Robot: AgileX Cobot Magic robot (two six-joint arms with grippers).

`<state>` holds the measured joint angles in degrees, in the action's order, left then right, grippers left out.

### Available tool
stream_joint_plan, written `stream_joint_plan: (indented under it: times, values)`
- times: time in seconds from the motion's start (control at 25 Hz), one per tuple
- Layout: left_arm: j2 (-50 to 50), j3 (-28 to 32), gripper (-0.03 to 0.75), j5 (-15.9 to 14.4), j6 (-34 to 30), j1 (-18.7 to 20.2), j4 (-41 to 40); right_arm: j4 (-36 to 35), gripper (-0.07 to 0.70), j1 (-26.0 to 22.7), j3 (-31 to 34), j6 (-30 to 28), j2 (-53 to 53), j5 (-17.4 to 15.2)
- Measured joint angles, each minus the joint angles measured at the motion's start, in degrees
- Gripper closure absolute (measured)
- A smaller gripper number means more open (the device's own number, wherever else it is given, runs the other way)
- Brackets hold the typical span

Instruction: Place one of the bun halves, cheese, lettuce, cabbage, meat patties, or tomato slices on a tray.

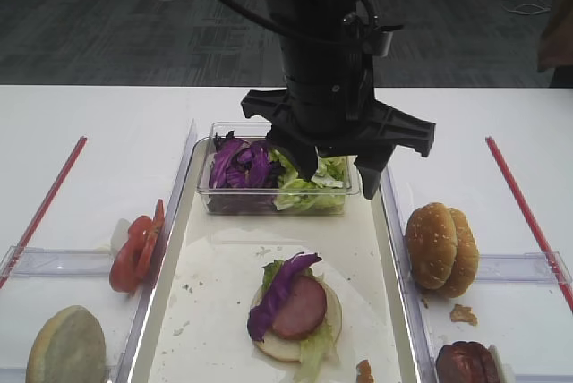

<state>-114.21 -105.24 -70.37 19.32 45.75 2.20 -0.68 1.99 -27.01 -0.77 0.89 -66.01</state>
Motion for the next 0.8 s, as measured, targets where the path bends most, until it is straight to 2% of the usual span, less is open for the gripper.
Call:
stream_joint_plan:
  times: [0.28, 0.8]
  values:
    - [0.0, 0.0, 0.258, -0.2, -0.1, -3.8, 0.1, 0.0, -0.048, 0.0, 0.0, 0.0, 0.0, 0.0]
    - [0.1, 0.0, 0.258, -0.2, -3.9, -16.6, 0.1, 0.0, -0.048, 0.0, 0.0, 0.0, 0.0, 0.0]
